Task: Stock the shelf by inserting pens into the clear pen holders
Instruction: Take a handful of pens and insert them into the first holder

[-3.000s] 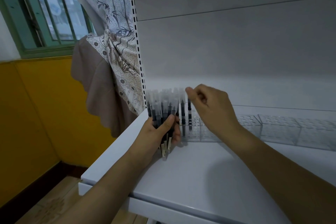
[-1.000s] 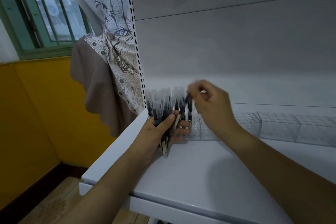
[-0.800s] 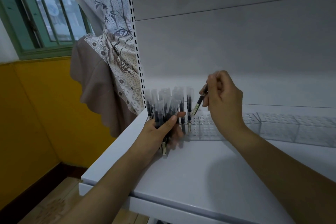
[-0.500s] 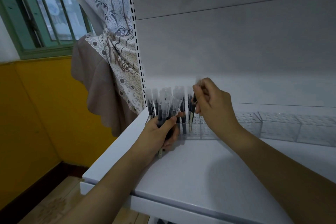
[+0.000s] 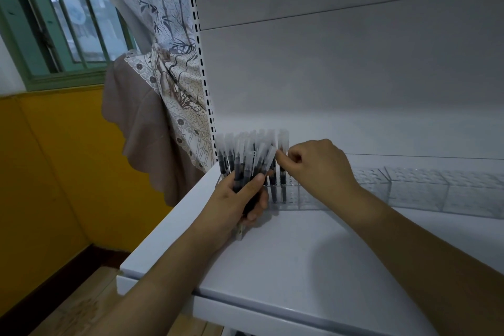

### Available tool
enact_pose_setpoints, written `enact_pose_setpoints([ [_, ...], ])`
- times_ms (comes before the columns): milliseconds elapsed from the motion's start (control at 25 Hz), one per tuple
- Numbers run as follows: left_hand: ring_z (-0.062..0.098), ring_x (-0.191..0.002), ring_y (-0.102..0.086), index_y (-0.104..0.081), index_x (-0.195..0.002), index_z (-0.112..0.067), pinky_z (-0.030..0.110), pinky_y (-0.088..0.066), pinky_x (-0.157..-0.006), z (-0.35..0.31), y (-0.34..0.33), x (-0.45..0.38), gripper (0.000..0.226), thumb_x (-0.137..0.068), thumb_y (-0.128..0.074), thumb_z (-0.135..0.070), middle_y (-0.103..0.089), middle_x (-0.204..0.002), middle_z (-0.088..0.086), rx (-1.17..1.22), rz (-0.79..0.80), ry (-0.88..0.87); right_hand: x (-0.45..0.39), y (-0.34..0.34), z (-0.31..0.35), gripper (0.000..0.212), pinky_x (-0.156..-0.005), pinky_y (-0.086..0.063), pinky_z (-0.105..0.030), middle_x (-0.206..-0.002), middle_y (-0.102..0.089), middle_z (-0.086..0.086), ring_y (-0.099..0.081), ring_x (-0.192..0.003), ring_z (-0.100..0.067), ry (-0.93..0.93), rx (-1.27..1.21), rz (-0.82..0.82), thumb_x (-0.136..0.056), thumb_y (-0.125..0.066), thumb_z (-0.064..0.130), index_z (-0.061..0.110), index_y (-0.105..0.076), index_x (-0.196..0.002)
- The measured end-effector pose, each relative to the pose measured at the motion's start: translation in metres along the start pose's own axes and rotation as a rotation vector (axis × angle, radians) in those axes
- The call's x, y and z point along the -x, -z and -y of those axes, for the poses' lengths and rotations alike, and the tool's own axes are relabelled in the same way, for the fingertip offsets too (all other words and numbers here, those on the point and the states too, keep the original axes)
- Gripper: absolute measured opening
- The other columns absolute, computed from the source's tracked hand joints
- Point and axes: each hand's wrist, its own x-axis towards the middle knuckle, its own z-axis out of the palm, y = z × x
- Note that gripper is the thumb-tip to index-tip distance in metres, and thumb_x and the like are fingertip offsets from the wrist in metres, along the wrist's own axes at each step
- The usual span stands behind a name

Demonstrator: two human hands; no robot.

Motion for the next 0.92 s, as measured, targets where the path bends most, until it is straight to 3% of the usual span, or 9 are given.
enact_pose_setpoints([
  [80,0.018,-0.045,-0.041,-0.057,-0.097,0.001,0.031,-0.03,-0.048,0.0,0.0,0.0,0.031,-0.099,-0.052,-0.029,-0.058,-0.069,0.014,-0.004,-0.001,-0.017,0.002,0.005,0.0,0.066,-0.048,-0.03,-0.026,-0.045,-0.046,0.001,-0.043,-0.044,-0.017,-0.043,0.042,-0.097,-0.094,-0.036,0.062,0.014,-0.049,-0.052],
  [160,0.019,-0.045,-0.043,-0.056,-0.095,0.007,0.031,-0.031,-0.047,0.0,-0.001,0.0,0.035,-0.098,-0.053,-0.028,-0.059,-0.068,0.015,0.011,-0.003,-0.02,0.004,0.01,0.003,0.06,-0.051,-0.033,-0.026,-0.048,-0.047,0.006,-0.045,-0.046,-0.01,0.016,-0.104,-0.168,-0.091,-0.036,0.066,0.02,-0.052,-0.057],
  [240,0.019,-0.043,-0.047,-0.057,-0.089,0.006,0.027,-0.036,-0.044,0.0,0.0,0.0,0.034,-0.098,-0.053,-0.027,-0.061,-0.064,0.012,0.023,0.006,-0.014,0.006,0.011,0.011,0.05,-0.051,-0.039,-0.029,-0.052,-0.049,0.006,-0.046,-0.048,-0.01,0.148,-0.254,-0.083,-0.088,-0.044,0.066,0.023,-0.053,-0.065],
  [320,0.02,-0.043,-0.053,-0.058,-0.09,0.004,0.026,-0.043,-0.044,-0.002,0.0,0.0,0.033,-0.096,-0.054,-0.028,-0.063,-0.064,0.013,0.051,0.011,0.001,0.01,0.006,0.018,0.046,-0.054,-0.045,-0.033,-0.056,-0.054,0.002,-0.048,-0.051,-0.014,0.172,-0.362,-0.009,-0.086,-0.057,0.06,0.016,-0.06,-0.071],
  [440,0.023,-0.048,-0.059,-0.06,-0.099,0.0,0.026,-0.047,-0.046,-0.003,-0.001,-0.001,0.031,-0.093,-0.054,-0.03,-0.066,-0.07,0.015,0.068,0.013,0.024,0.009,0.008,0.021,0.025,-0.056,-0.048,-0.024,-0.065,-0.064,0.003,-0.056,-0.054,-0.006,0.04,-0.665,-0.018,-0.09,-0.067,0.037,0.014,-0.069,-0.081],
  [560,0.022,-0.045,-0.053,-0.064,-0.097,-0.008,0.026,-0.044,-0.044,0.0,-0.001,-0.002,0.031,-0.088,-0.056,-0.037,-0.062,-0.068,0.014,0.004,-0.002,0.046,0.0,0.019,0.01,0.019,-0.059,-0.051,-0.04,-0.071,-0.064,-0.002,-0.06,-0.062,-0.017,-0.098,-0.921,-0.365,-0.101,-0.054,0.027,0.015,-0.059,-0.086],
  [640,0.016,-0.041,-0.038,-0.065,-0.094,-0.01,0.021,-0.033,-0.04,0.002,0.001,-0.002,0.033,-0.086,-0.056,-0.042,-0.048,-0.059,0.009,-0.024,-0.017,0.052,-0.004,0.024,-0.002,0.02,-0.059,-0.052,-0.042,-0.07,-0.061,-0.001,-0.058,-0.061,-0.017,-0.094,-0.838,-0.58,-0.105,-0.043,0.026,0.015,-0.051,-0.091],
  [680,0.014,-0.042,-0.032,-0.064,-0.094,-0.01,0.02,-0.028,-0.039,0.003,0.001,-0.003,0.035,-0.087,-0.055,-0.042,-0.04,-0.058,0.007,-0.012,-0.012,0.059,-0.004,0.023,-0.005,0.02,-0.059,-0.053,-0.042,-0.071,-0.061,0.0,-0.058,-0.06,-0.016,-0.075,-0.768,-0.604,-0.106,-0.04,0.027,0.014,-0.049,-0.093],
  [920,0.011,-0.042,-0.023,-0.055,-0.094,-0.006,0.016,-0.021,-0.039,0.0,0.002,-0.003,0.043,-0.096,-0.041,-0.046,-0.028,-0.058,0.005,0.077,0.017,0.118,-0.002,0.005,-0.007,0.02,-0.064,-0.053,-0.03,-0.078,-0.062,0.004,-0.059,-0.068,-0.006,0.017,-0.586,-0.361,-0.106,-0.034,0.032,0.018,-0.048,-0.102],
])
